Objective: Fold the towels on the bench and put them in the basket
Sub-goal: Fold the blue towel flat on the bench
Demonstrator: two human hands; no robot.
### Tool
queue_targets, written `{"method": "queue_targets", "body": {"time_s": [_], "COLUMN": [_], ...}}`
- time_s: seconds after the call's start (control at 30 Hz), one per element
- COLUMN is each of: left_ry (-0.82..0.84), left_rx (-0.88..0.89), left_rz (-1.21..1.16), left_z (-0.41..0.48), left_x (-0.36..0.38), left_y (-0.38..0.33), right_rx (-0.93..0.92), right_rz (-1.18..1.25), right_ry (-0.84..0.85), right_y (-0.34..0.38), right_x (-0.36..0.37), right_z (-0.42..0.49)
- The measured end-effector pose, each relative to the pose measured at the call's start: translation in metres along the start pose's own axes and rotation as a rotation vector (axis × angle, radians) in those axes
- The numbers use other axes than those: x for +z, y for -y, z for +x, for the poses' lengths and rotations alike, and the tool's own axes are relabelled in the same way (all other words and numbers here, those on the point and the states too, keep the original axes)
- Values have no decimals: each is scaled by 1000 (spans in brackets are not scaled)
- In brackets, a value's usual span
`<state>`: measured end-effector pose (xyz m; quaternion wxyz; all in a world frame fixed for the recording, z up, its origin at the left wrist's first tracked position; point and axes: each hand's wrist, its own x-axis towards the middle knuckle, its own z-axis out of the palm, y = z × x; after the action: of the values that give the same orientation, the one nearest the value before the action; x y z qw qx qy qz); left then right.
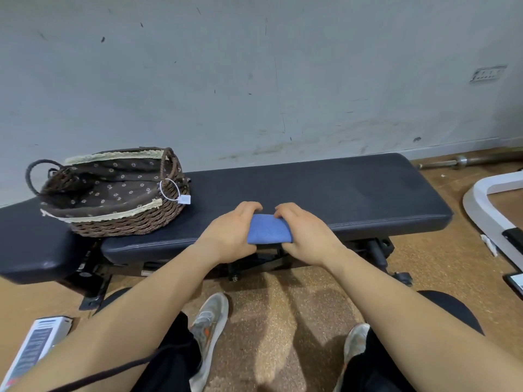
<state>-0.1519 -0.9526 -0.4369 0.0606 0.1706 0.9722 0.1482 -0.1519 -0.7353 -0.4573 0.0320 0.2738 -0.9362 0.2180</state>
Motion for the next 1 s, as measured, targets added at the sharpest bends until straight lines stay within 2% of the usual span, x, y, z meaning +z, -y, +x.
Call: {"method": "queue_targets", "body": {"time_s": [0.23,0.33,0.63,0.73,0.87,1.0], "left_ry": [-192,-234,-473,-554,-611,-492], "left_rx": [22,-39,-252,-332,-541,-657], "left_rz": [-179,-255,-459,-448,-464,-227], "left_z": [-39,-55,-97,-106,-108,-102], "left_x": [-57,-90,-169,-183,-189,-185], "left_y": [31,38,109,146,198,241], "right_rx": [69,93,-2,-22,-55,-76], "right_rz": [301,397,447,443,363,305], "right_ry": [-40,-25,-125,-161,-129,-72], "right_y": [36,56,149,187,227,251], "right_x": [-28,-51,-80,-67,-32,3], "right_z": [27,47,162,211,272,317]}}
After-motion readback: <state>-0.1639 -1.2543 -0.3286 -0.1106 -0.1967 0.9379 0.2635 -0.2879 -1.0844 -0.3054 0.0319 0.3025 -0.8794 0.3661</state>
